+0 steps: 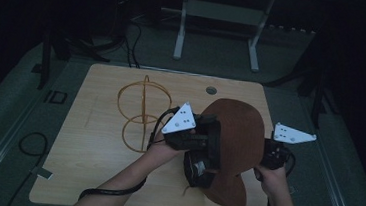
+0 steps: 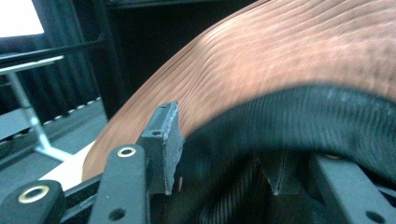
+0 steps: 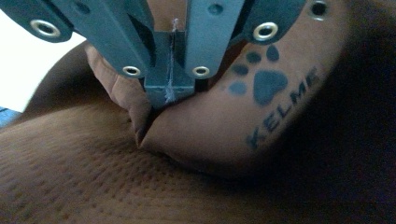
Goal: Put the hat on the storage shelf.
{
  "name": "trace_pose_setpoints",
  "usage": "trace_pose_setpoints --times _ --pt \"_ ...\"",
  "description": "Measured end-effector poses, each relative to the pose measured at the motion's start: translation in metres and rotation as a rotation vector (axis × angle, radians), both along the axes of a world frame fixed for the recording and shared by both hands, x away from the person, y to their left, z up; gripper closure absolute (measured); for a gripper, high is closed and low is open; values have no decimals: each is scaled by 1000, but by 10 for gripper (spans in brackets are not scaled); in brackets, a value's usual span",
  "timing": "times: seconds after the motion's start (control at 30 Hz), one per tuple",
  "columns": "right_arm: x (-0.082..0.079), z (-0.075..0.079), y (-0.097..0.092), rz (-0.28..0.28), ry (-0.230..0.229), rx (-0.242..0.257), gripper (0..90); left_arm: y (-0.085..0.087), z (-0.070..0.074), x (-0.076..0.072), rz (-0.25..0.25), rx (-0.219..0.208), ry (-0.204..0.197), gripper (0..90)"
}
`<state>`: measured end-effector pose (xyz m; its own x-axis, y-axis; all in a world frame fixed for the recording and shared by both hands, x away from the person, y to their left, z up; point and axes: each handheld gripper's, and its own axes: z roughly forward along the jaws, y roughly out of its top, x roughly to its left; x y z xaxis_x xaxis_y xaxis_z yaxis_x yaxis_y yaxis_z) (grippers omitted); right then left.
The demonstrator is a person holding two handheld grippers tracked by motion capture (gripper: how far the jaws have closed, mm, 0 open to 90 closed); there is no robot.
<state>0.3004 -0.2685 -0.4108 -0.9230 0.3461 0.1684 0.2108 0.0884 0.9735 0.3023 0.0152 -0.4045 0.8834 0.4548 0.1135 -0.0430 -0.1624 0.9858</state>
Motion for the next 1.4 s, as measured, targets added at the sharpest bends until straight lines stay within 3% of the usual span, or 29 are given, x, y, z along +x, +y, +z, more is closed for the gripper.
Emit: trace_pose_setpoints --times 0.37,0.57,0.9,0.97,1.07,1.23,1.4 --pt "1 16 -21 -79 -36 32 900 18 -11 -1 55 10 45 519" --pt "2 22 -30 -94 -40 55 900 28 -22 -11 66 51 40 503" --pt "15 37 -42 -156 -55 79 900 65 -64 -28 115 137 121 504" --pt "17 38 -43 -163 -54 83 900 68 -67 -29 119 141 125 503" --pt "25 42 -46 -196 -53 90 900 87 -81 -38 148 147 147 503" --pt "34 47 -45 -222 -56 100 900 107 -98 -49 180 190 164 503" --pt "46 50 -41 -246 -51 103 900 129 -115 -58 230 191 197 501"
